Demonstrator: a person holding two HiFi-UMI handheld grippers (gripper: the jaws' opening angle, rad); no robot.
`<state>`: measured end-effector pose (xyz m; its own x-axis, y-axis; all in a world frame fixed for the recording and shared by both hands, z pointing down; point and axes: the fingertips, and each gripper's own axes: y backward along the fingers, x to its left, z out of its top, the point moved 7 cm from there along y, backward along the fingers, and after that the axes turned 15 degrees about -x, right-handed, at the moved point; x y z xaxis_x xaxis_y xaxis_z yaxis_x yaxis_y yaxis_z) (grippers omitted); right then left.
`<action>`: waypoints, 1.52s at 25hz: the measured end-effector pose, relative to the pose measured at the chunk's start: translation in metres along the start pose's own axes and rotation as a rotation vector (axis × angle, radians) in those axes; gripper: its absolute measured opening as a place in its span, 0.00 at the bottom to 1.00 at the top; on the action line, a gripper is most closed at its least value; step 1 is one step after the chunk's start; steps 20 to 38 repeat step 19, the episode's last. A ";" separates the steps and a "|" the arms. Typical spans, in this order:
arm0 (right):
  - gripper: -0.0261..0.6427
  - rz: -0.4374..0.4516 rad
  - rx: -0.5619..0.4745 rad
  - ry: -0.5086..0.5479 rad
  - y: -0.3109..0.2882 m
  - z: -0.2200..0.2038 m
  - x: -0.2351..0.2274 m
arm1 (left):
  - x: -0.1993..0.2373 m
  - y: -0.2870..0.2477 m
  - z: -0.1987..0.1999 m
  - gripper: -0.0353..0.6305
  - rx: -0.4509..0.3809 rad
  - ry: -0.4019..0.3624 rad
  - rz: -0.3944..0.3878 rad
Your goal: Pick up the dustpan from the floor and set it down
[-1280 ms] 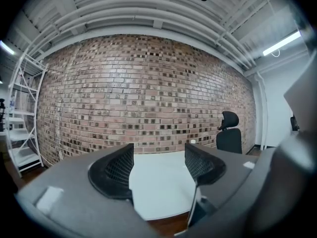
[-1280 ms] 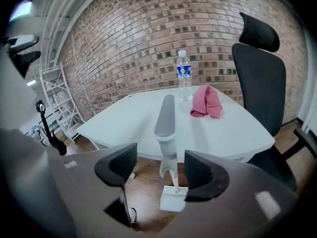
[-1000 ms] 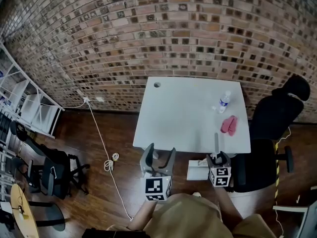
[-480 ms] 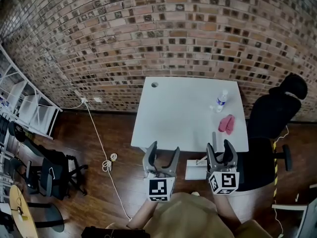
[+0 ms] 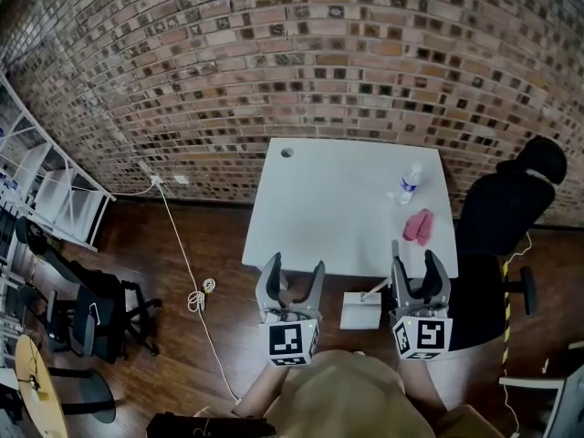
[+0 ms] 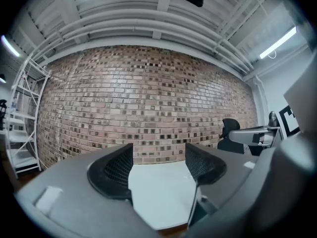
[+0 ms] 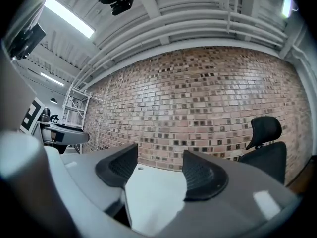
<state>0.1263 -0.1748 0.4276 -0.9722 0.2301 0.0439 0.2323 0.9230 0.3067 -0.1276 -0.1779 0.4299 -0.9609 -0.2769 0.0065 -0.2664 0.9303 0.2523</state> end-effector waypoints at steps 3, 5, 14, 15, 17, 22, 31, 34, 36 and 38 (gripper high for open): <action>0.44 0.016 -0.006 -0.002 0.000 0.002 0.001 | -0.002 0.002 -0.003 0.52 0.010 0.000 -0.010; 0.45 0.030 -0.009 0.011 -0.002 0.004 0.002 | 0.000 0.003 -0.003 0.52 0.015 -0.002 -0.009; 0.54 0.049 0.038 -0.018 -0.004 -0.007 -0.003 | -0.006 0.000 -0.006 0.52 0.020 -0.001 0.009; 0.54 0.050 0.042 -0.016 -0.001 -0.009 0.001 | -0.005 0.001 -0.006 0.52 0.024 -0.001 0.000; 0.54 0.048 0.051 -0.011 0.002 -0.011 0.008 | -0.002 0.004 -0.005 0.52 0.025 0.001 -0.015; 0.54 0.043 0.058 -0.006 0.003 -0.014 0.012 | 0.001 0.004 -0.003 0.52 0.022 0.004 -0.025; 0.54 0.043 0.058 -0.006 0.003 -0.014 0.012 | 0.001 0.004 -0.003 0.52 0.022 0.004 -0.025; 0.54 0.043 0.058 -0.006 0.003 -0.014 0.012 | 0.001 0.004 -0.003 0.52 0.022 0.004 -0.025; 0.54 0.043 0.058 -0.006 0.003 -0.014 0.012 | 0.001 0.004 -0.003 0.52 0.022 0.004 -0.025; 0.54 0.043 0.058 -0.006 0.003 -0.014 0.012 | 0.001 0.004 -0.003 0.52 0.022 0.004 -0.025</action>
